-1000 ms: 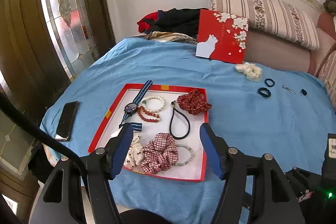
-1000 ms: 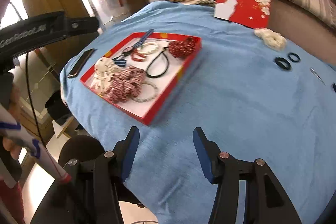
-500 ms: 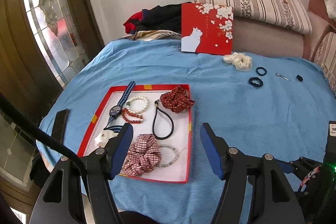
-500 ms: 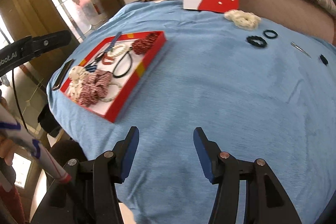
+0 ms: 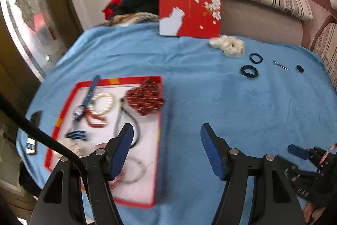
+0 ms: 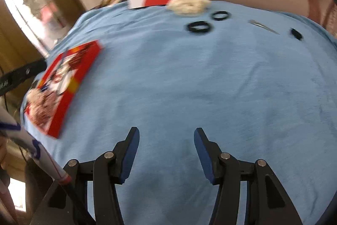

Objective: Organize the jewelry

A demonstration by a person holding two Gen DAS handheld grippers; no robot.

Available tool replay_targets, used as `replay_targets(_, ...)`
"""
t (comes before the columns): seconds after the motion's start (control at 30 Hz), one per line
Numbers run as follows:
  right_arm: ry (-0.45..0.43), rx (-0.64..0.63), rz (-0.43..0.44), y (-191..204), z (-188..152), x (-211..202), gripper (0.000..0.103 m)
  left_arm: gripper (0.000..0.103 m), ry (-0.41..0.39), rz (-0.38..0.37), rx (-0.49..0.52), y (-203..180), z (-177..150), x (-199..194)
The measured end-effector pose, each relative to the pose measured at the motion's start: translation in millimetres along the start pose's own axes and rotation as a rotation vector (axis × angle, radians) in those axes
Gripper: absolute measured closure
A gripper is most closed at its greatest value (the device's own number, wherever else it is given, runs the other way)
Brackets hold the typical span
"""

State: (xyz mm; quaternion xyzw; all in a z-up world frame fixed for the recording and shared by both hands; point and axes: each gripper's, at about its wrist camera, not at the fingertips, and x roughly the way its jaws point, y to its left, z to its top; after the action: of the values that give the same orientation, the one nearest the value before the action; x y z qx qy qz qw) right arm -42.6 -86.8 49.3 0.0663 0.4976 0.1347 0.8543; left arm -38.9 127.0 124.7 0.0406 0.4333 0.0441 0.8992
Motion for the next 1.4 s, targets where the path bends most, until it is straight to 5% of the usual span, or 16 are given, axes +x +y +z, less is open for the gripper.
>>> replay_targets(0.33, -0.083, 0.123, -0.098, -88, 98, 23, 0.045, 0.038, 0.057, -0.154, 0.036, -64, 51, 88)
replay_targets(0.63, -0.071, 0.185, -0.08, -122, 196, 82, 0.045, 0.038, 0.097, -0.306, 0.01, -113, 94, 162)
replay_targets(1.0, -0.037, 0.212, -0.08, -131, 231, 135, 0.061, 0.049, 0.141, -0.39, -0.006, -154, 107, 211)
replay_targets(1.07, -0.041, 0.196, -0.1, -128, 233, 138, 0.072, 0.07, 0.139, -0.383, 0.001, -161, 107, 211)
replay_targets(1.1, -0.037, 0.188, -0.11, -127, 235, 140, 0.079, 0.097, 0.148, -0.375, 0.008, -164, 107, 212)
replay_targets(1.13, -0.034, 0.184, -0.11, -126, 235, 140, 0.093, 0.097, 0.164, -0.382, 0.006, -166, 107, 212)
replay_targets(1.17, -0.029, 0.186, -0.095, -126, 235, 138, 0.096, 0.097, 0.165, -0.395, -0.004, -165, 107, 211)
replay_targets(1.4, -0.09, 0.141, -0.094, -113, 214, 81, 0.097, 0.097, 0.106, -0.411, -0.035, -129, 98, 153)
